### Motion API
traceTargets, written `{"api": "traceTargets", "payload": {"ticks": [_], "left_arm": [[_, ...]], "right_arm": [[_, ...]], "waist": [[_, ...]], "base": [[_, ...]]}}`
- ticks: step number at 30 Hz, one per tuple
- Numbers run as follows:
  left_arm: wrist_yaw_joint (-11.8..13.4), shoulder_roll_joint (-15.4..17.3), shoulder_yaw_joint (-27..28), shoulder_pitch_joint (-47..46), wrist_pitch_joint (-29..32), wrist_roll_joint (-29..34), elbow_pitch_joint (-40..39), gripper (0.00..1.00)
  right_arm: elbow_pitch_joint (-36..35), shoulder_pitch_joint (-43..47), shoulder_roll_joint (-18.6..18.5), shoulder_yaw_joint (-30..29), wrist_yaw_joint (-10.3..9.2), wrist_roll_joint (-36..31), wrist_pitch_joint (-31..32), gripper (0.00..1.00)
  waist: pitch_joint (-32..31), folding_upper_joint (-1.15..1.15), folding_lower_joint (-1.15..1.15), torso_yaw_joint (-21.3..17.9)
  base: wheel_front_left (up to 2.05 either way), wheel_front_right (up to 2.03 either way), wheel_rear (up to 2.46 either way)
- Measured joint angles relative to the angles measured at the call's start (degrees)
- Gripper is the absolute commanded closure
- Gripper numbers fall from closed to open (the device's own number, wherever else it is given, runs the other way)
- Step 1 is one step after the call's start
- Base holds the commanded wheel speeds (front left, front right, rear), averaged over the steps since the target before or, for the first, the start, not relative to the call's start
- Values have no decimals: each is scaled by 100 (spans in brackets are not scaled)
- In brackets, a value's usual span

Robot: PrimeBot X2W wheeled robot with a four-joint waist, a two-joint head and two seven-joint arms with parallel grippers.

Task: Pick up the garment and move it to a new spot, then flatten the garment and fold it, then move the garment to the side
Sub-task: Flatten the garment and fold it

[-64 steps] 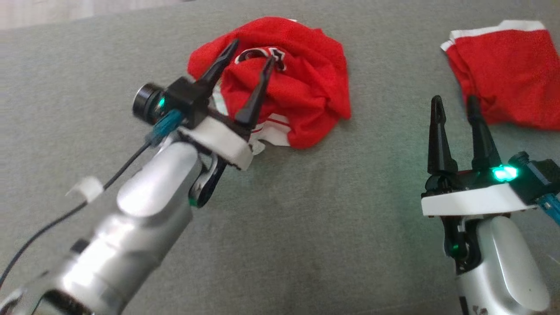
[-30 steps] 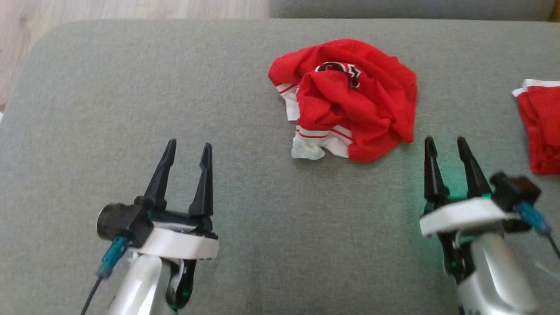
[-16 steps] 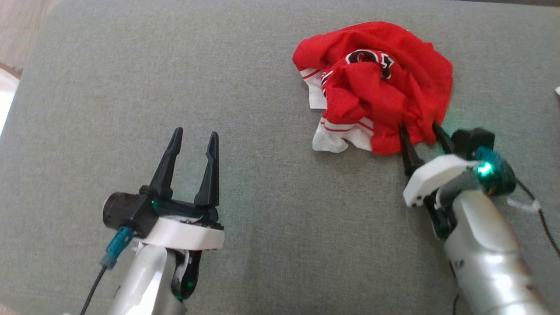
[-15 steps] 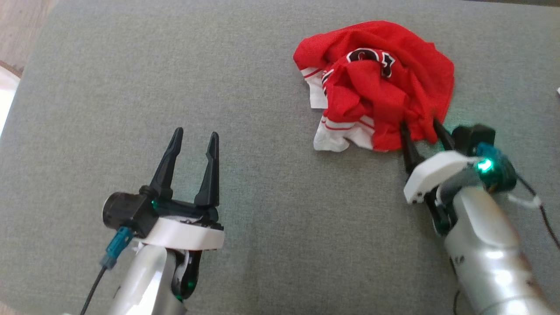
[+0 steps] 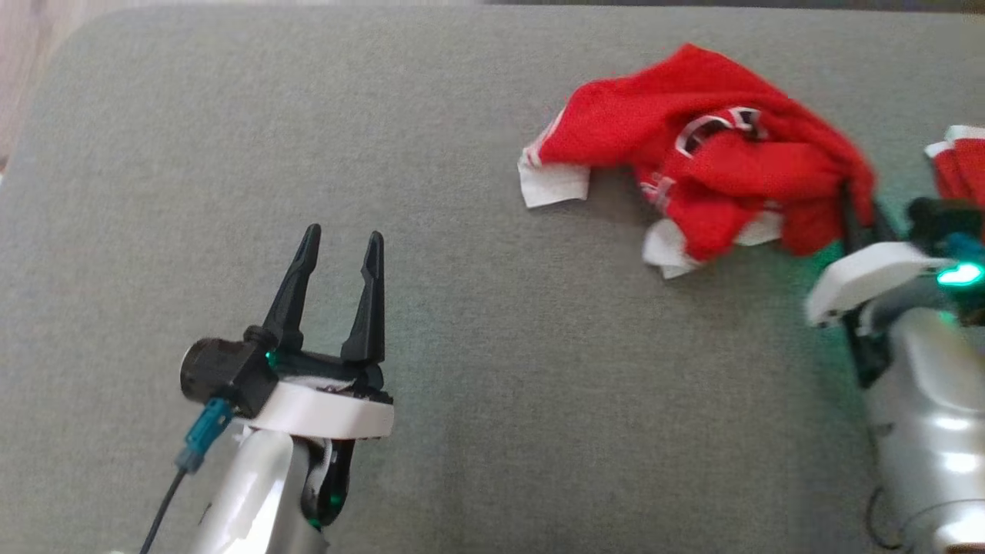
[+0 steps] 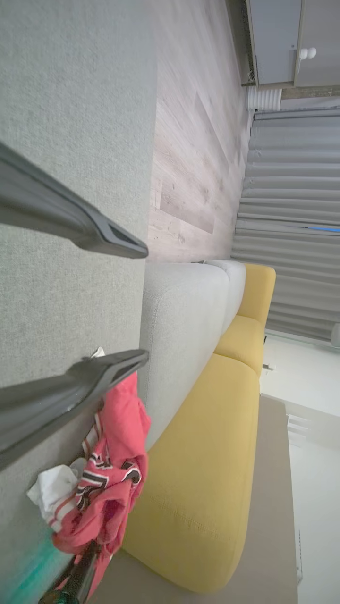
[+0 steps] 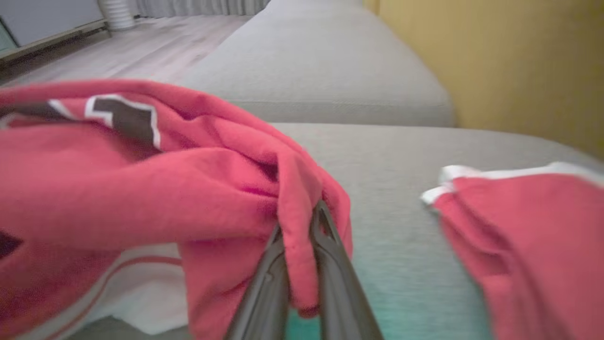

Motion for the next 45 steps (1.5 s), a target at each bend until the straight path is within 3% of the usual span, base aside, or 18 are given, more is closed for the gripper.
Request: {"api": "traceTargets", "payload": {"ticks": [8, 9, 10, 11, 14, 16, 20, 28, 34, 39, 45], "left_arm": [[0, 0, -12, 2, 0, -48, -12, 0], [0, 0, -12, 2, 0, -48, -12, 0], [0, 0, -11, 3, 0, -48, -12, 0], [0, 0, -11, 6, 0, -48, -12, 0], [0, 0, -8, 20, 0, -48, -11, 0], [0, 0, 1, 24, 0, -48, -12, 0], [0, 1, 21, 28, 0, -48, -33, 0], [0, 0, -33, 35, 0, -44, -58, 0], [0, 26, -224, 5, -1, 25, -23, 0], [0, 76, -771, -448, -3, 111, 345, 0], [0, 136, -2059, -1426, 414, 32, 1501, 0]], "right_arm": [[-241, -1, -390, -532, 0, -333, 87, 100], [-274, 0, -390, -584, 0, -371, 90, 78], [-310, 0, -388, -630, 0, -434, 89, 15], [-350, 0, -375, -655, 0, -494, 89, 0], [-514, 3, -237, -717, 0, -605, 70, 0], [-735, 24, 60, -713, 0, -569, -7, 0], [-1247, 240, 350, -347, 0, -196, -113, 0], [-2654, 1706, 435, 804, 0, 1238, -158, 0], [-3389, 2175, 503, 905, 0, 1673, -168, 0], [-3646, 2171, 503, 894, 0, 1685, -174, 0], [-3693, 2169, 502, 932, 0, 1760, -174, 0]], "waist": [[-218, 0, -1, -149], [-240, 0, -1, -155], [-260, 0, -1, -160], [-277, 0, -1, -166], [-322, 0, -1, -192], [-360, 0, -1, -241], [-411, 0, -1, -357], [-445, 0, -1, -624], [-354, 0, -1, -881], [-215, 0, 0, -1118], [0, 0, 0, -1393]], "base": [[0, 0, 0], [0, 0, 0], [0, 0, 0], [0, 0, 0], [0, 0, 0], [0, 0, 0], [0, 0, 0], [0, 0, 0], [0, 0, 0], [0, 0, 0], [0, 0, 0]]}}
